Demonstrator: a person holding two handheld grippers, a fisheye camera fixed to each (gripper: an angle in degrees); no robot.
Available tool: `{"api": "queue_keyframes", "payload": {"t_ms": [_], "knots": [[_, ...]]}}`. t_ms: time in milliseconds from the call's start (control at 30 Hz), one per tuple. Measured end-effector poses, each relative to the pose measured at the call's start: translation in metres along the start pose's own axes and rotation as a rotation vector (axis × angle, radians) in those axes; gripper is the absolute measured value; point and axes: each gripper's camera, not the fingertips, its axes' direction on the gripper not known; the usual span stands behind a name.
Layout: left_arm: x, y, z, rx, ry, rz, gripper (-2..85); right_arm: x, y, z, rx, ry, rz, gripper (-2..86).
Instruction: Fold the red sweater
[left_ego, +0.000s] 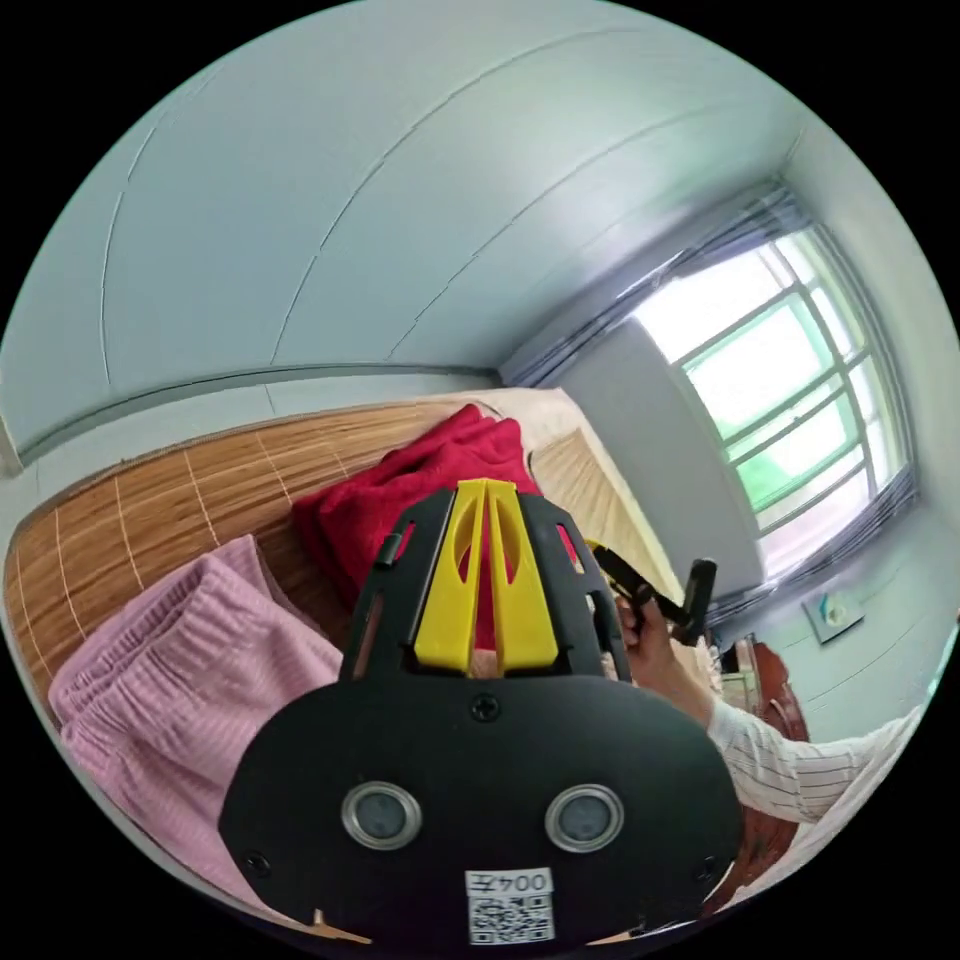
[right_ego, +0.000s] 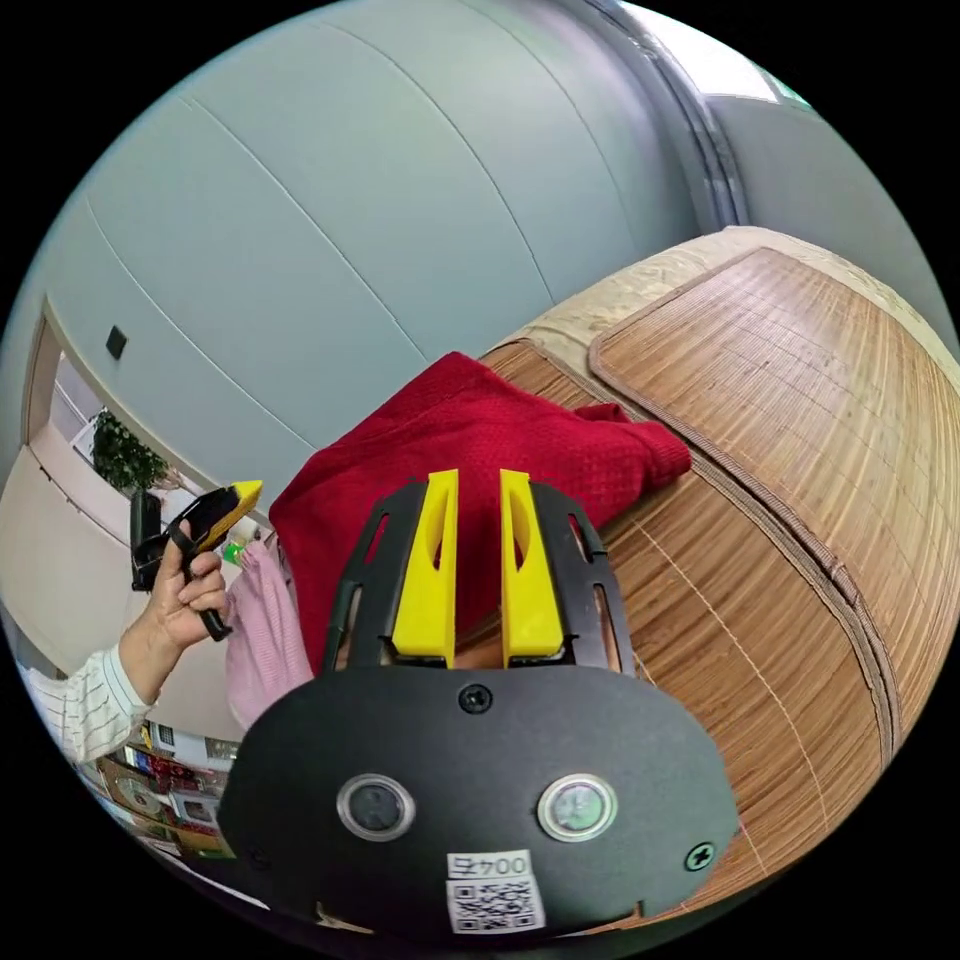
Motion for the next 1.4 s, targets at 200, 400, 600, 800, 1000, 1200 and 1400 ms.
{"api": "queue_keyframes", "payload": {"t_ms": [200,400,600,800,1000,1200,1400], "knots": [[-0.028,0.001,0.047,-0.116,0.009,-0.112,0.8,-0.024,0.008,0.013,-0.127,0.204,-0.164,7.1],[0.050,0.010,0.016,0.085,0.081,0.090,0.6,-0.039,0.043,-0.046,-0.028,0.021,-0.165,6.1],[0.044,-0.003,0.076,-0.135,0.018,-0.056,0.6,-0.040,0.084,-0.053,-0.126,-0.003,-0.099,7.9],[0.110,0.083,-0.022,0.045,0.141,0.132,0.7,-0.009,0.155,-0.203,0.045,-0.122,0.011,7.7],[0.137,0.236,-0.133,0.055,0.289,0.113,0.9,0.057,0.328,-0.407,0.147,-0.053,0.252,7.1],[0.203,0.385,-0.169,-0.032,0.314,0.191,1.0,0.076,0.519,-0.591,0.292,0.058,0.409,4.3],[0.287,0.525,-0.142,-0.161,0.436,0.269,1.0,0.072,0.671,-0.709,0.365,0.099,0.465,0.2]]}}
